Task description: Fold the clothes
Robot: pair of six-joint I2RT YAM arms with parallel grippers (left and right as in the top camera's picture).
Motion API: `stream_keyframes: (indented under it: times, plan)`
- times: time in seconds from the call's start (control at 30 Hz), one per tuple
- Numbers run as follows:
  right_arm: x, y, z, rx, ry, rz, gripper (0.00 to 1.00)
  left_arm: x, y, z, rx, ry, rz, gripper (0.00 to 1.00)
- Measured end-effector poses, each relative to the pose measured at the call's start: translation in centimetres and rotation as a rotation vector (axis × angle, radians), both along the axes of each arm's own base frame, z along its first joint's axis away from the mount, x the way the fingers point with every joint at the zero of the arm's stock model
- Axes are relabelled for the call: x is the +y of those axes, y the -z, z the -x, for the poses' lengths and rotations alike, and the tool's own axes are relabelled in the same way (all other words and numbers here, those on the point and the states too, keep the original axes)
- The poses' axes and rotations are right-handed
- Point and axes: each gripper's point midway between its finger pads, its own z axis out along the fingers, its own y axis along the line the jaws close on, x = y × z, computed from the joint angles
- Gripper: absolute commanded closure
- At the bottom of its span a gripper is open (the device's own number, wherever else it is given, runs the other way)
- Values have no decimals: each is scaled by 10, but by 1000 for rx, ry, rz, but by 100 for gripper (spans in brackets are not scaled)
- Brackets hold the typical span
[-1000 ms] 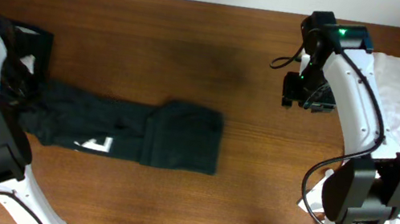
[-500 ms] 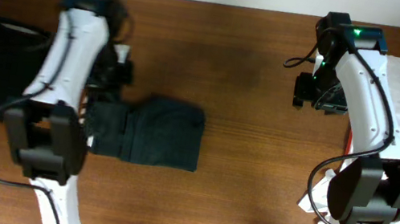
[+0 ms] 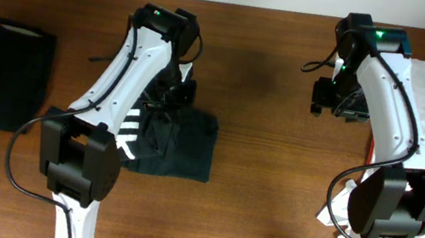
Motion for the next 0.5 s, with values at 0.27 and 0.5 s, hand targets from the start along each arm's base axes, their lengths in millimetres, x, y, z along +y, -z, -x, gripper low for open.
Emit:
stream_keyframes:
  times: [0.27,0.5]
  plan:
    - [0,0,0,0,0,0,30,-38,4,2,-39,45,53,41]
    - [32,0,2,12,-111,-186,28,9,-11,-43,-123,-97,107,40]
